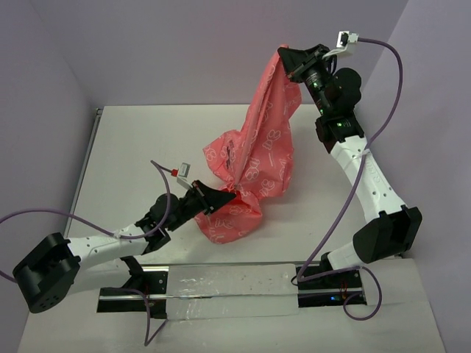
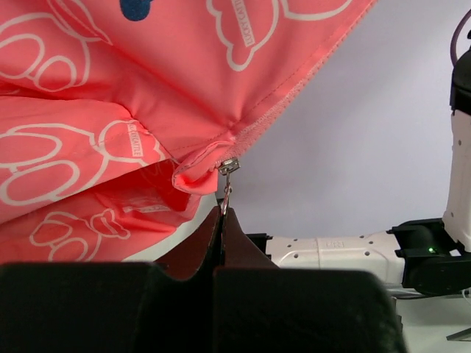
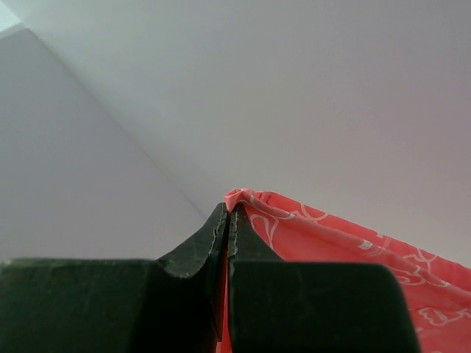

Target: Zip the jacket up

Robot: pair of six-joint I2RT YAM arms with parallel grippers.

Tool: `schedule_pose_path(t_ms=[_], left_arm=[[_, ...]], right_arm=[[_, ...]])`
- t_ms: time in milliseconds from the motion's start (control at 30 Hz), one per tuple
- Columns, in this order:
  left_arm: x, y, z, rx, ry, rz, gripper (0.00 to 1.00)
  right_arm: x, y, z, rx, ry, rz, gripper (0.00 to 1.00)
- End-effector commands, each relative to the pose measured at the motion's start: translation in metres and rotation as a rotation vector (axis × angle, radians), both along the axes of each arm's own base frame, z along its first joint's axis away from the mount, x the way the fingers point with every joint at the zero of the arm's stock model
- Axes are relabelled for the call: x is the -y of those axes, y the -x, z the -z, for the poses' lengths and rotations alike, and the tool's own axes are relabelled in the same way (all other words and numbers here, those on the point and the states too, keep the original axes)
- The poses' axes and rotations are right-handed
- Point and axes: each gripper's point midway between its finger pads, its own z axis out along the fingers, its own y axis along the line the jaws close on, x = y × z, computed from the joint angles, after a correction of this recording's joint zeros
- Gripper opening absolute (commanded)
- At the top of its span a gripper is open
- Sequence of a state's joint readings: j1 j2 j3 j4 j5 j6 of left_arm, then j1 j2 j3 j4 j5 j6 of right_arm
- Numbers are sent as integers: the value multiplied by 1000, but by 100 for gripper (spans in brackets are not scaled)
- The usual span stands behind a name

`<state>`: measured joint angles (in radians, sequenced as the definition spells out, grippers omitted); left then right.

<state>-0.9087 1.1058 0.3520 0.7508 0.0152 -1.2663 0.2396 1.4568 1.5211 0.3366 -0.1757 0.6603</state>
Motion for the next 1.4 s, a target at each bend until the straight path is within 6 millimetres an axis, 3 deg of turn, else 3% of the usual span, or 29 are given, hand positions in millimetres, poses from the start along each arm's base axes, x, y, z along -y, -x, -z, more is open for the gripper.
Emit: schedule_pose_path(t_ms=[0,133,267,333,433,500,567,600,667,700,733,767,800,967,1000,1033,1067,1167,1233,1367], left_arm=[[2,19,42,-57,-117,79,0],[-2,27,68,-116,-154,88,0],[-6,30,77,-138,-163,85,0],[-5,23,69,-113,-166,61,0],[-4,-2,35,-25,-245,-20,0],[-8,-19,17,9,-314,-85,0],[-18,-48,-29,96,-381,-207,12],[-24,-53,-32,99,-426,-229,24],[-34,-66,-66,160,-437,-298,70],[-37,-67,-67,160,-442,-305,82],[-43,-71,-82,186,-458,-327,89],[-50,-75,-93,198,-474,-350,94],[-57,-78,-102,207,-489,-369,97],[-85,-89,-128,229,-538,-439,99],[-94,-92,-132,226,-553,-462,99],[-98,-92,-134,226,-564,-470,99],[-100,-91,-135,224,-574,-469,99],[-122,-90,-136,210,-614,-531,99],[-133,-87,-132,201,-635,-556,99],[-159,-82,-103,165,-720,-618,99]], right_arm=[[47,43,-98,264,-81,144,0],[51,46,-107,276,-77,145,0],[49,45,-105,271,-70,131,0],[44,42,-100,257,-60,106,0],[37,30,-79,178,-39,76,0],[34,19,-59,101,-21,72,2],[32,6,-20,-42,20,80,20],[32,3,-6,-82,43,86,37],[39,-5,32,-226,85,133,48],[43,-7,43,-264,108,155,52],[48,-8,56,-303,143,184,56],[57,-8,71,-361,168,233,80],[67,-7,85,-412,192,282,98],[109,6,139,-609,282,491,100],[120,13,158,-672,296,543,100],[126,21,173,-729,316,570,100],[131,21,174,-734,309,601,100],[145,43,220,-848,359,659,100],[151,56,256,-912,417,668,100],[162,76,293,-977,474,704,100]])
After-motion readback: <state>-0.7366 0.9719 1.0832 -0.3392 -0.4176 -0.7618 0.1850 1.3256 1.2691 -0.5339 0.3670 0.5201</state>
